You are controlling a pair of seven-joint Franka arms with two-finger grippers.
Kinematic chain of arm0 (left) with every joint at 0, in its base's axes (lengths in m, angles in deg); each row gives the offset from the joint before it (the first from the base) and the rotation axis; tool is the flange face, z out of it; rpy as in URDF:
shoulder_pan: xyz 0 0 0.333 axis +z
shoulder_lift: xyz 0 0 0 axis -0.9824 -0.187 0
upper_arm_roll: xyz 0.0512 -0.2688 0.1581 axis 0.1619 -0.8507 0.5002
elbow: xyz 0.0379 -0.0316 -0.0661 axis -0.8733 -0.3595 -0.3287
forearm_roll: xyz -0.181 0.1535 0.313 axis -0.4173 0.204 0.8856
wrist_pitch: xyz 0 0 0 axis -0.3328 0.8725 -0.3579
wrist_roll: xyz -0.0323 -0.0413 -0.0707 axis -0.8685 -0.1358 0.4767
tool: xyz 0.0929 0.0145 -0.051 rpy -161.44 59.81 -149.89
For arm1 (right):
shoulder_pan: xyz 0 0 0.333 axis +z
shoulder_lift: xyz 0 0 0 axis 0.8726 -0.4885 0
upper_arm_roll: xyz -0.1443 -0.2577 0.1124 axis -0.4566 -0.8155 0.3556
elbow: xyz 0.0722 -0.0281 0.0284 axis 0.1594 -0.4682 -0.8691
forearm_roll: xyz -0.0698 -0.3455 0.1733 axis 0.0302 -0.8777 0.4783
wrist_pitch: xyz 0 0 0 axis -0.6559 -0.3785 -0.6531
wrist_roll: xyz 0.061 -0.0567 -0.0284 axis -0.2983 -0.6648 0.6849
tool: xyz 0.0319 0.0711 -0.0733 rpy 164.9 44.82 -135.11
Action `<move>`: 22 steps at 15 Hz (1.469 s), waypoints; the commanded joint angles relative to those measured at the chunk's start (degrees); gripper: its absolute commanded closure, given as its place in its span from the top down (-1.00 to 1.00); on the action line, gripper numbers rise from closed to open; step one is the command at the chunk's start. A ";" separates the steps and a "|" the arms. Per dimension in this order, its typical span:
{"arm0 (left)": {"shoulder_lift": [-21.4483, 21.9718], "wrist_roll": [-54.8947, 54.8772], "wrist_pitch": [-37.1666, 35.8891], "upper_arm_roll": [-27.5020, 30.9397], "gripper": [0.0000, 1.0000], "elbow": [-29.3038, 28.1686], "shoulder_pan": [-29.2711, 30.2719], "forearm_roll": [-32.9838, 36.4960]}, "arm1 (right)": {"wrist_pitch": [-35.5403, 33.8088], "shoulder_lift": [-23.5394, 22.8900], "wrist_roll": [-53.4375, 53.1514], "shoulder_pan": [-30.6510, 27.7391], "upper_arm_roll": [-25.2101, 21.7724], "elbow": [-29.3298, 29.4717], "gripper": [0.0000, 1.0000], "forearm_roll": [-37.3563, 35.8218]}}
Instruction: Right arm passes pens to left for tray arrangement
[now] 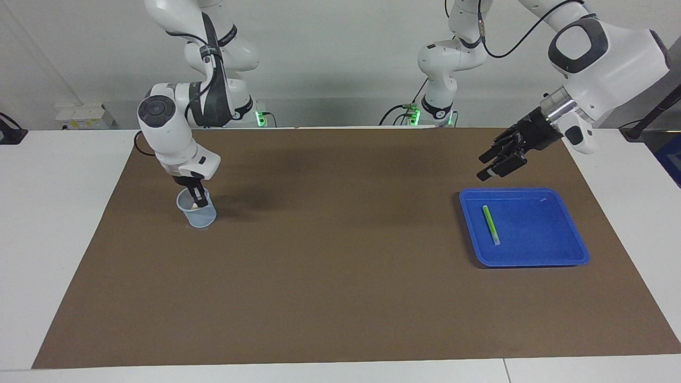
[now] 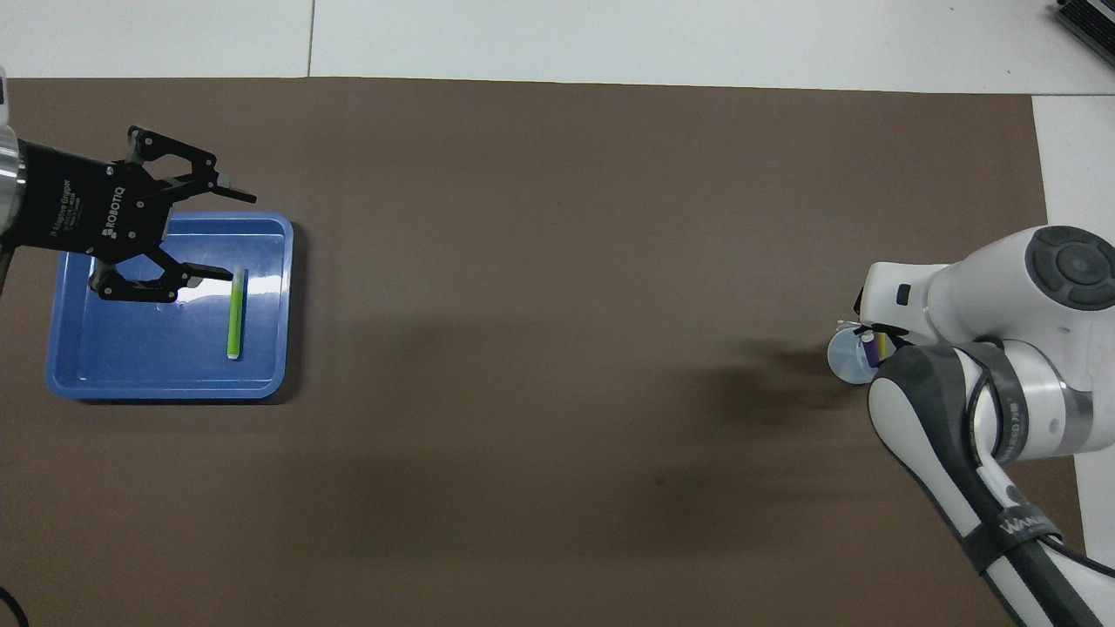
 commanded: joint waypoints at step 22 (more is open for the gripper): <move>8.33 9.35 20.29 0.04 0.74 -18.08 -10.40 -15.81 | -0.12 1.53 -0.77 -0.65 0.51 -1.49 -0.13 -0.30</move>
